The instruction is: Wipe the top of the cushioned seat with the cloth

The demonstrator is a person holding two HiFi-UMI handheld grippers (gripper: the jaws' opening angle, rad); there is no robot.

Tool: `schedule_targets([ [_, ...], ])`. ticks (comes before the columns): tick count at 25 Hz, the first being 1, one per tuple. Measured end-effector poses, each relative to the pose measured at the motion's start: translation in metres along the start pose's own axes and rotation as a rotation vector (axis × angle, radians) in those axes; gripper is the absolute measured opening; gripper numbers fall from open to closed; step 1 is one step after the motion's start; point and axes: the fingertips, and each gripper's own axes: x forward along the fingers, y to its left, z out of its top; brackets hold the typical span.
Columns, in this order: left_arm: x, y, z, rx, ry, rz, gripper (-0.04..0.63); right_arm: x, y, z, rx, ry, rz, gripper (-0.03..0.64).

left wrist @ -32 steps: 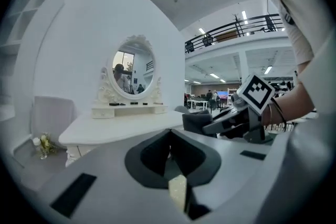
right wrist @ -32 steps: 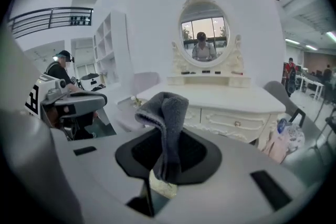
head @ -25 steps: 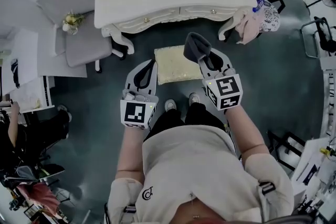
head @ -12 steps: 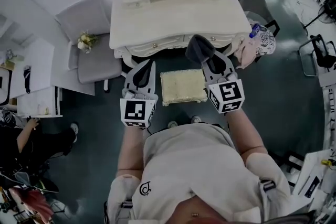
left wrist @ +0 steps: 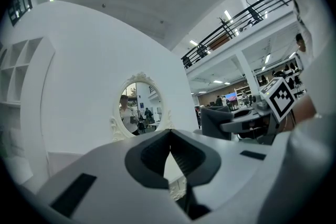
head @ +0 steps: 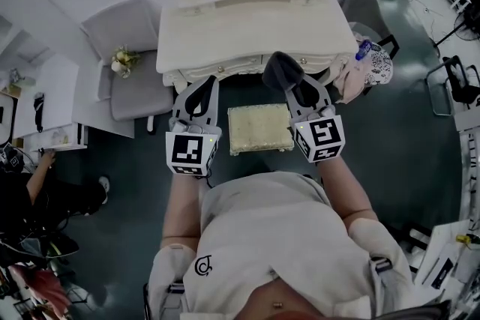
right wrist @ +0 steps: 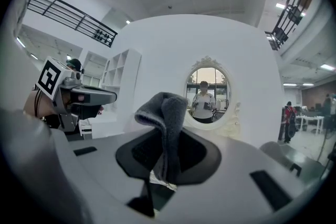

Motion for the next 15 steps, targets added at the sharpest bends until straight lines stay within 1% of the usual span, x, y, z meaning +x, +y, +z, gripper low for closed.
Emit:
schedule_targets([
  [6, 0.006, -0.004, 0.003, -0.013, -0.004, -0.011, 0.014, 0.003, -0.01, 0.002, 0.007, -0.008, -0.011, 0.071],
  [11, 0.009, -0.008, 0.002, -0.017, 0.003, -0.011, 0.014, 0.004, -0.012, 0.002, 0.014, -0.011, -0.002, 0.071],
  [15, 0.008, -0.012, 0.002, -0.026, -0.006, -0.012, 0.014, 0.003, -0.011, -0.001, 0.026, -0.011, 0.004, 0.071],
])
